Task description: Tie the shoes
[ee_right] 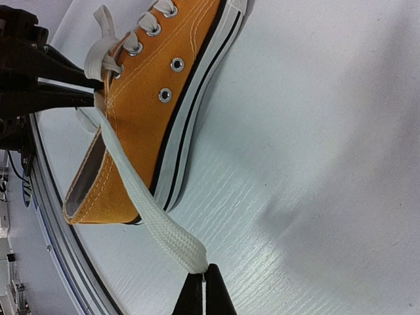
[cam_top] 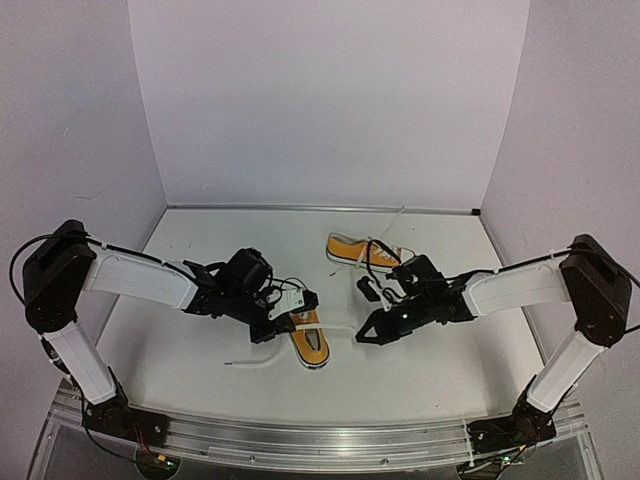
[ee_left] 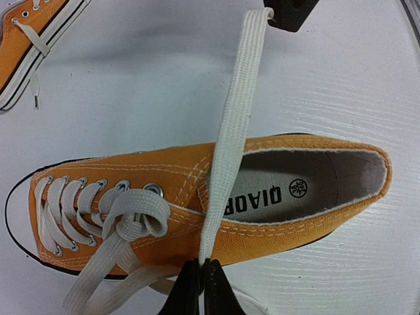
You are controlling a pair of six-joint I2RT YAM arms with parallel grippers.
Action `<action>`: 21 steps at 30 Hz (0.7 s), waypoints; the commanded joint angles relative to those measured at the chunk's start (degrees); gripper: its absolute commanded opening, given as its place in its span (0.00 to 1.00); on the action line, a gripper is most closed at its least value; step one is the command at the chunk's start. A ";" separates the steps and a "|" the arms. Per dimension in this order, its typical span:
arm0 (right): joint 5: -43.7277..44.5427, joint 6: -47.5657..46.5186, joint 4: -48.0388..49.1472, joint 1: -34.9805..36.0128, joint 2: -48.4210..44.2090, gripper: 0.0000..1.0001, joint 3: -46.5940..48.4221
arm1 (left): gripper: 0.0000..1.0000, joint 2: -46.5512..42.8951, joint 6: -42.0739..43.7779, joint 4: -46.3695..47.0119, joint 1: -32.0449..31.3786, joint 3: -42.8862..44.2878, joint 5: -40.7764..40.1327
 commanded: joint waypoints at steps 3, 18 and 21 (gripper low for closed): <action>-0.56 -0.90 0.04 -0.18 -0.10 0.28 2.29 | 0.00 -3.87 -0.09 1.40 0.19 1.38 2.50; -3.02 0.16 -3.54 -0.16 8.54 0.35 22.86 | 0.00 -3.84 -0.14 2.27 0.24 0.60 2.51; -3.95 0.35 -4.09 -0.06 11.59 0.32 25.97 | 0.01 -4.24 -0.04 2.97 0.20 -0.02 2.31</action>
